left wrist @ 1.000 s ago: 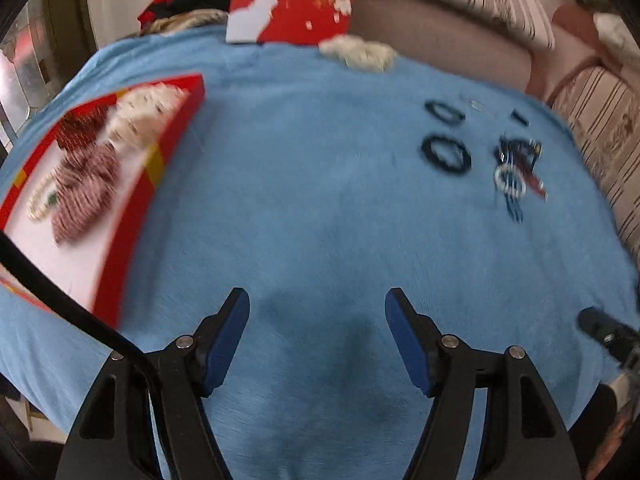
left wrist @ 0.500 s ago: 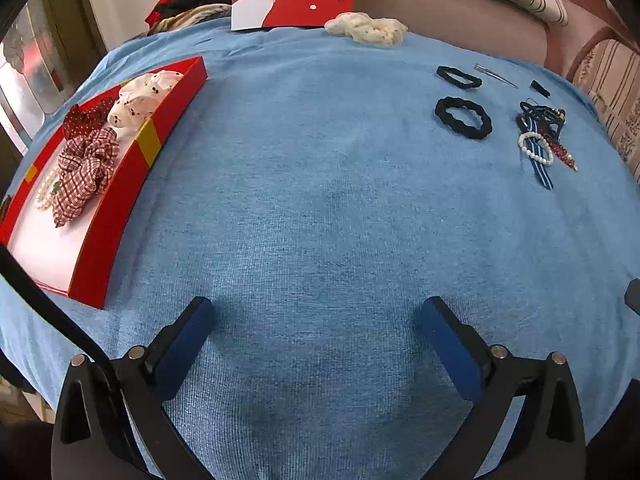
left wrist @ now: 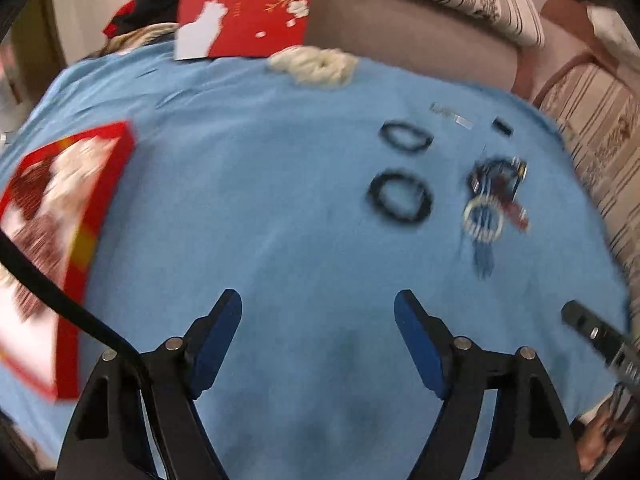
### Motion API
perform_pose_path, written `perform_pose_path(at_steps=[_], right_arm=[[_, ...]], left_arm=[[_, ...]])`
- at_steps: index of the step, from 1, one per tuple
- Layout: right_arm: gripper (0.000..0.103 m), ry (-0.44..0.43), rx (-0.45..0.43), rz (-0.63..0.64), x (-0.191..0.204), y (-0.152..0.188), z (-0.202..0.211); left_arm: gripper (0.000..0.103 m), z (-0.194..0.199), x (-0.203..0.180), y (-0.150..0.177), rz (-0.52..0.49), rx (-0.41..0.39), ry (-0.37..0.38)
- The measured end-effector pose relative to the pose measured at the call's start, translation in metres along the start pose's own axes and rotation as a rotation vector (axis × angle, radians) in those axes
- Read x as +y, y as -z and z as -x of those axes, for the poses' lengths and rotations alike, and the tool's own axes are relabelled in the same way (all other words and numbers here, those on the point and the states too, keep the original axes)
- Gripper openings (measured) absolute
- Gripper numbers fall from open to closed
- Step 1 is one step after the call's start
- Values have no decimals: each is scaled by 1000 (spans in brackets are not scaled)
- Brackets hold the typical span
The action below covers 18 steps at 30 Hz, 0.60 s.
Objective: Organize jewelry
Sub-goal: 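Grasp the black hair tie with the left tool while the right tool grasps the white bead strand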
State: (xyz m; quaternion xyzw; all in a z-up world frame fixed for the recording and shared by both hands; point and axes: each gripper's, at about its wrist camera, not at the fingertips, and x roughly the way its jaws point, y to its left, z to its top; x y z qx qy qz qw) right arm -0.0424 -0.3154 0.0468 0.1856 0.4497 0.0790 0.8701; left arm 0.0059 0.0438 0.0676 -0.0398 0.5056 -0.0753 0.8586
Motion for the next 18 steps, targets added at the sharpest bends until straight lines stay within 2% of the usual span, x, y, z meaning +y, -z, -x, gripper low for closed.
perform_pose_path(at_steps=[3,6,8,12,14,17,18], right_arm=[[60,-33,-10,39,14,-32,-11],[60,-36,-23,81,28,-64,-23],[60,-45,-29,80,30,-74,-28],[58,-22,-5,78,21,-72,-45],[49,16,29,77,12,-65,-59],[43,46,71,49,-1,-58,-77],[43,49,74,42,-3,-57,-82]], left_arm=[[76,-23,-13,-25,0,-3,22],[64,-47,-24,-41,-13,21,36],[64,-60,-26,-46,-11,44,52],[63,-78,-28,-53,-23,50,70],[63,-81,-28,-57,-32,43,79],[63,-84,-28,-62,-17,39,93],[60,-85,-29,-62,-17,37,95]])
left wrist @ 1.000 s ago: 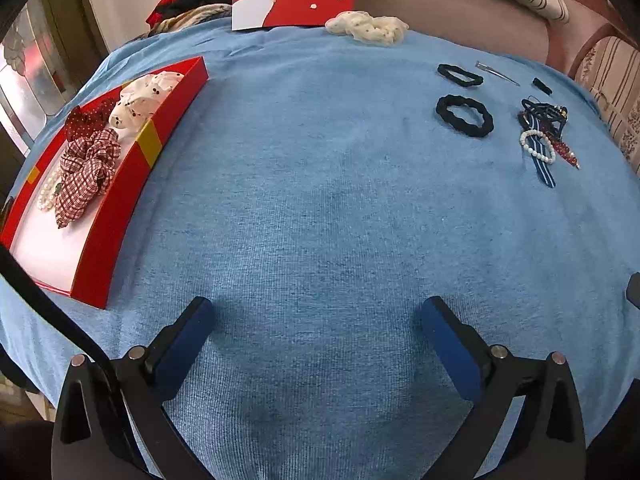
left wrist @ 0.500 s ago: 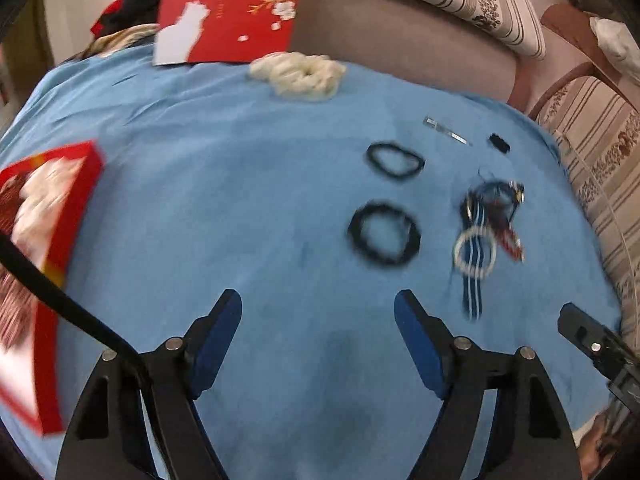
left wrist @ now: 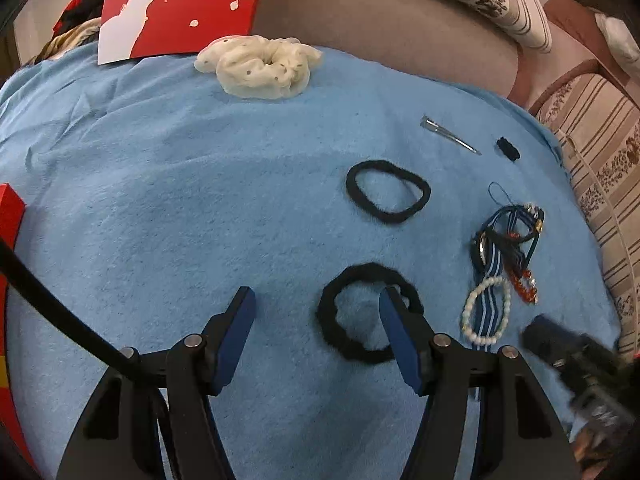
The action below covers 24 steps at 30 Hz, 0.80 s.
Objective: Organize jewelry
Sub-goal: 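Grasp the black hair tie with the left tool while the right tool grasps the white bead strand, then carry the hair tie and bead strand into the tray and release both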
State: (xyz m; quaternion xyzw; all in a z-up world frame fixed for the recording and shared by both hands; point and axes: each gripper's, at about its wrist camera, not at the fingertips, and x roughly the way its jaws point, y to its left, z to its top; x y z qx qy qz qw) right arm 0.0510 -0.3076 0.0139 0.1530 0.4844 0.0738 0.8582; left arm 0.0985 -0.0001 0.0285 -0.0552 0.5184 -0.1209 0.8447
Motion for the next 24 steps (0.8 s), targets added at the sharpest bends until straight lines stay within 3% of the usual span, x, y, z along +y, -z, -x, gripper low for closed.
perform_pose_path(at_steps=[1,5,6,7,8,9,14,19,24], right_arm=[[43,2,-2,-4,-1,0,-4],[42,30,-15,5,5,-3,-17],[40,47,-26,15,8,-4,-20],[30,65,-30,31,12,-4,-22],[12,77,-31,44,15,-4,-24],[8,86,-29,57,17,-5,-25],[6,42,-40,72,25,0,-7],[6,18,-80,91,37,9,35],[6,9,-110,138,61,18,68]], left_arm=[[56,-1,-2,1,-4,-2,-5],[23,-7,-14,2,-57,-21,-82],[8,-8,-16,3,-66,-21,-96],[7,-8,-17,3,-69,-19,-97],[7,-7,-17,3,-64,-21,-97],[6,-5,-16,2,-54,-16,-86],[6,32,-11,7,-34,-59,-44],[6,93,4,19,-4,-115,-1],[6,144,35,37,34,-170,-34]])
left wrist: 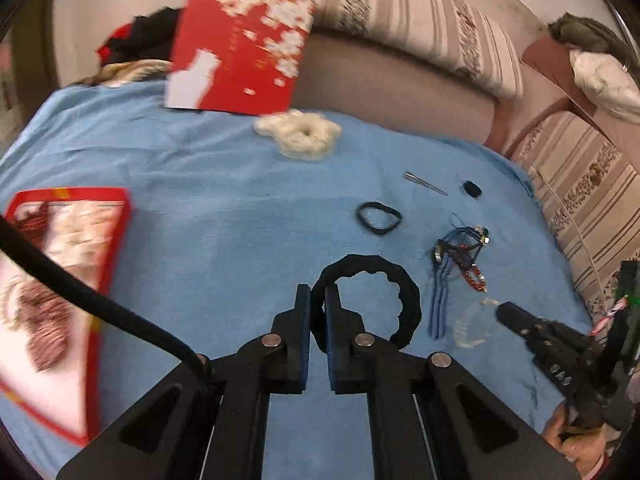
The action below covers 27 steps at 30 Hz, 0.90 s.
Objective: Organize jewelry
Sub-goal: 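Carry the hair tie and bead strand into the tray and release both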
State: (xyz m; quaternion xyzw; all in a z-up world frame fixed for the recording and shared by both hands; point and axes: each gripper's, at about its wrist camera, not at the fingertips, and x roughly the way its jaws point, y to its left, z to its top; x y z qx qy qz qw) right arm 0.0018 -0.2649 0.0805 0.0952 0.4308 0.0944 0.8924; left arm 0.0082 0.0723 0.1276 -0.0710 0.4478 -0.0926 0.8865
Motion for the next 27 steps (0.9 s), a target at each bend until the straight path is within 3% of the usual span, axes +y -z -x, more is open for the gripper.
perform_pose_path(at_steps=[7,12,18,27], right_arm=[[6,-33,-29,96,55,4,29],[6,-81,-29,187,113,4,35],[6,-161,-11,279,189,1,25],[6,-283,61,420,301,1,-8]], left_arm=[[6,44,68,20,79,-54,-134],[6,65,143,35,208,-60,-234],[6,76,228,44,328,-50,-343],[6,72,317,54,463,-34,-464]])
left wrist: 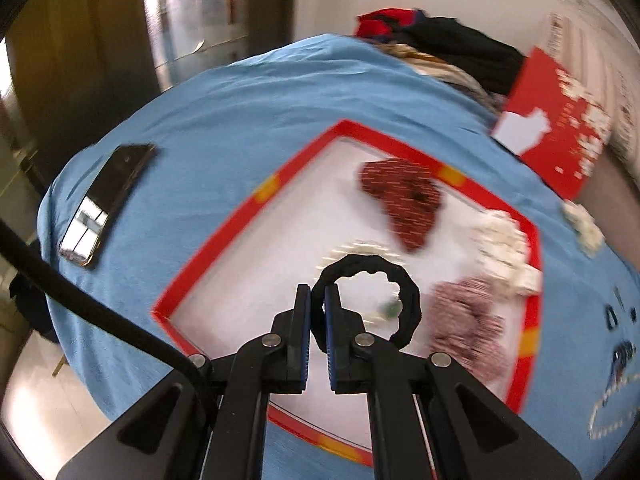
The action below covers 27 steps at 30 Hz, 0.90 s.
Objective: Organize jewelry
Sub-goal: 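Carry the hair tie and bead strand into the tray and release both, then grasp the plaid scrunchie inside the tray with the left tool to reposition it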
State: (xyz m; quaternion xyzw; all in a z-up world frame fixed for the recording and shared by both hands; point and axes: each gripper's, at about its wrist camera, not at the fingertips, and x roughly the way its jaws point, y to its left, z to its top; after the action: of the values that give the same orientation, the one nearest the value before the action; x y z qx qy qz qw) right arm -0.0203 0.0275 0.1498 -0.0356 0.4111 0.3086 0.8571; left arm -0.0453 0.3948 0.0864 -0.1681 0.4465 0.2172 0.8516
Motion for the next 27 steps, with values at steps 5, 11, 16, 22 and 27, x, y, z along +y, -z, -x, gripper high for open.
perform_pose_path(at_steps=[5,11,16,22,27], right_arm=[[6,-75,67,54,46,-13,-45],[6,-187,140,29,86,-13,-95],[7,-151,210,13,79,9,-121],[7,-116,256,-25,52,23,-130],[27,-102,237,-15,49,21,-121]], left_arm=[[6,-21,20,-5,57,31,-29],[7,-28,24,-13,85,15,-61],[15,-24,30,-14,116,2,-64],[25,-17,28,-14,124,-20,-54],[34,-9,24,-13,122,-55,-61]])
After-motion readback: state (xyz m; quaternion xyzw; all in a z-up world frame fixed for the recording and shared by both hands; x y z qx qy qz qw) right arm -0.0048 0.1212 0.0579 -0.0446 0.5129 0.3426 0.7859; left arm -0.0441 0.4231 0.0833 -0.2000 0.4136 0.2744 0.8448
